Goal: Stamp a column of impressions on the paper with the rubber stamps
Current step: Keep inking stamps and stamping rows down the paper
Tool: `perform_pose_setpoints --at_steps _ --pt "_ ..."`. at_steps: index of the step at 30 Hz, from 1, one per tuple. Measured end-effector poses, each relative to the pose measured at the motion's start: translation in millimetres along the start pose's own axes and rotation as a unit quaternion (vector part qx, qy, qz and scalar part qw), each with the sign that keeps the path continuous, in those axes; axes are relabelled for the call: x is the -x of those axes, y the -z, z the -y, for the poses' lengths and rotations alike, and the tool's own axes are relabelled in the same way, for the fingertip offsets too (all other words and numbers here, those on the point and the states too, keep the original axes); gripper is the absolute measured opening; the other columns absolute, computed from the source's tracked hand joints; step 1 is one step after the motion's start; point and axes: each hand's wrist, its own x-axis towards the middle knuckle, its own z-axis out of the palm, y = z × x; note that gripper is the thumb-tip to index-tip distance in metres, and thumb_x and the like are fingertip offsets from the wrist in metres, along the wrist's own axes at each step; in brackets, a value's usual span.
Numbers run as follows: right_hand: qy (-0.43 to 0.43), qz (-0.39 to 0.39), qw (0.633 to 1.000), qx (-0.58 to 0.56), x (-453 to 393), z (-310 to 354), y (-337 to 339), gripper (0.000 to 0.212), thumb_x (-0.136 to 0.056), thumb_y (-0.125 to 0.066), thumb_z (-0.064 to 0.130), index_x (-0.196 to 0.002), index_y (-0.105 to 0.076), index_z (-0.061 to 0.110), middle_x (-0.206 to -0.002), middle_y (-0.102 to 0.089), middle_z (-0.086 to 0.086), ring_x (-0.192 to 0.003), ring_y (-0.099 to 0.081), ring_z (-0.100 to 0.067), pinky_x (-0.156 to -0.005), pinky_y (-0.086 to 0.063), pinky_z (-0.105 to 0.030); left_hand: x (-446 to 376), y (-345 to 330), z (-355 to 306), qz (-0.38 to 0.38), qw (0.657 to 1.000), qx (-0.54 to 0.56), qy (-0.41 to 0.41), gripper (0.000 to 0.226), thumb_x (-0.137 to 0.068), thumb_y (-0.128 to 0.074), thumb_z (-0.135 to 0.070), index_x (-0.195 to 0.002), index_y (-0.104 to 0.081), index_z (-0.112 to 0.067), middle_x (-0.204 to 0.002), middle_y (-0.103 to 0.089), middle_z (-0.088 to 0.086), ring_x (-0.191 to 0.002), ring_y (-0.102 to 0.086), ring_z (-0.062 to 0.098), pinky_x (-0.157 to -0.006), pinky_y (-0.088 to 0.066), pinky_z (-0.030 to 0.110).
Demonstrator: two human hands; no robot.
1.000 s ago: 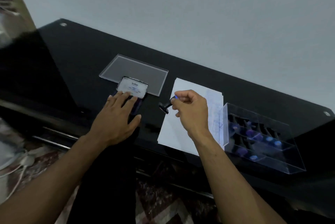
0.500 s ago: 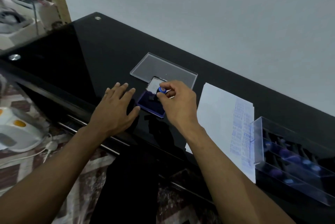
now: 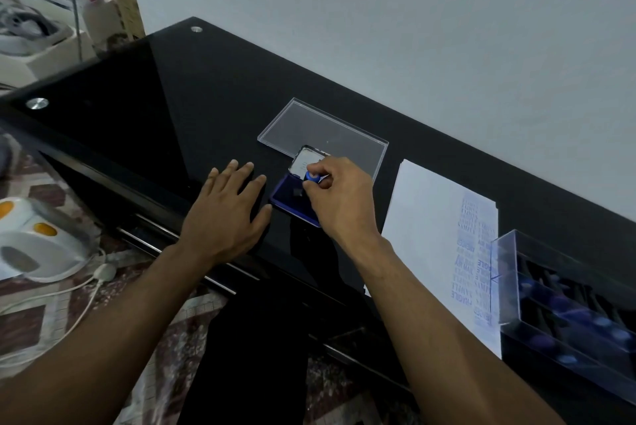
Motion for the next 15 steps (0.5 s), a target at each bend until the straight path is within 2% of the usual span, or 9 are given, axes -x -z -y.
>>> perform_pose_setpoints --at_steps 3,9,12,15 --pt "0.004 0.010 1.000 0.013 -0.2 -4.4 -4.1 0.020 -0.089 -0.071 0.013 -0.108 -0.071 0.016 -0.116 -0.065 0.002 -0.094 -0.066 -0.011 -0.081 -0.056 -0.018 0.6 0.0 -1.1 -0.004 1.000 -0.002 -0.003 0.070 -0.096 -0.024 -0.058 -0.149 -0.045 -0.018 -0.159 -0.037 0.012 -0.152 -0.023 0.031 -0.124 -0.017 0.053" --pt "0.010 0.029 0.999 0.027 -3.1 -2.0 1.5 0.017 -0.087 -0.073 0.015 -0.104 -0.070 0.015 -0.110 -0.067 0.001 -0.090 -0.066 -0.010 -0.077 -0.052 -0.014 0.5 0.1 -2.3 -0.006 1.000 -0.012 0.001 0.070 -0.096 -0.023 -0.058 -0.149 -0.045 -0.018 -0.159 -0.037 0.011 -0.152 -0.024 0.030 -0.124 -0.017 0.052" --pt "0.021 0.035 0.998 0.045 -3.1 -2.6 3.1 0.012 -0.086 -0.073 0.017 -0.099 -0.071 0.017 -0.107 -0.065 0.003 -0.085 -0.062 -0.007 -0.067 -0.045 -0.006 0.7 0.1 -2.3 -0.006 1.000 -0.011 0.001 0.070 -0.096 -0.022 -0.058 -0.149 -0.045 -0.019 -0.159 -0.037 0.011 -0.152 -0.023 0.030 -0.124 -0.017 0.053" --pt "0.025 0.029 0.998 0.045 -3.0 -3.4 2.3 0.013 -0.088 -0.073 0.017 -0.101 -0.072 0.016 -0.109 -0.065 0.002 -0.087 -0.063 -0.008 -0.070 -0.044 -0.007 0.8 -0.4 -3.0 -0.006 1.000 -0.011 0.004 0.071 -0.096 -0.021 -0.059 -0.150 -0.044 -0.019 -0.160 -0.036 0.011 -0.152 -0.022 0.029 -0.124 -0.016 0.052"
